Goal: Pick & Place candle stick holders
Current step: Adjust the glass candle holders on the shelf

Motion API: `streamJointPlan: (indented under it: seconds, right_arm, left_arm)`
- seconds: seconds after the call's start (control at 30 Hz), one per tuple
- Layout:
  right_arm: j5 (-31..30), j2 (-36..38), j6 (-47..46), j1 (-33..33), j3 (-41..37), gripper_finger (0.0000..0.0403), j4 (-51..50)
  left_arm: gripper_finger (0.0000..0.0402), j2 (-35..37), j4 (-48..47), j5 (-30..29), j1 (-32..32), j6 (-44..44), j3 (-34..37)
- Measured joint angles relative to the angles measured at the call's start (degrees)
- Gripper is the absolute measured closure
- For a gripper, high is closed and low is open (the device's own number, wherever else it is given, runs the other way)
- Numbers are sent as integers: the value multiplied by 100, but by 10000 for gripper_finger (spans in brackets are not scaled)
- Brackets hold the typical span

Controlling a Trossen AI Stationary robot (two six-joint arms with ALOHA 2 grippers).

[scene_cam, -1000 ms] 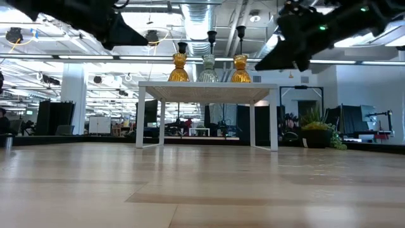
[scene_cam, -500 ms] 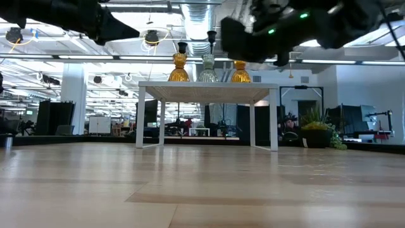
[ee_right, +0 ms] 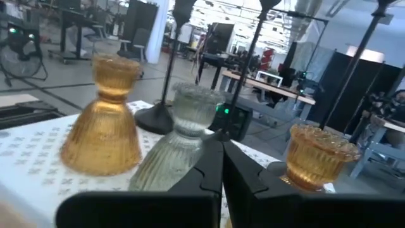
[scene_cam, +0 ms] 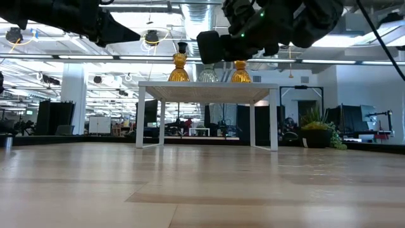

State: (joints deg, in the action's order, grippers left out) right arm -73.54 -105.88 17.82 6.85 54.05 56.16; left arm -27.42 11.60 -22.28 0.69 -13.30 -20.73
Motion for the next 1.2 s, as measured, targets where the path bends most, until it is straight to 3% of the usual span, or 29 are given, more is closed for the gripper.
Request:
streamJointPlan:
  seconds: [0.43,1.2]
  right_arm:
    - [-25,19,15,-175,2,403,11]
    - [-1098,19,208,-208,0,403,-23]
  left_arm:
    - [394,0,-2,0,-2,2,0]
    - [394,0,-20,2,-2,24,-2]
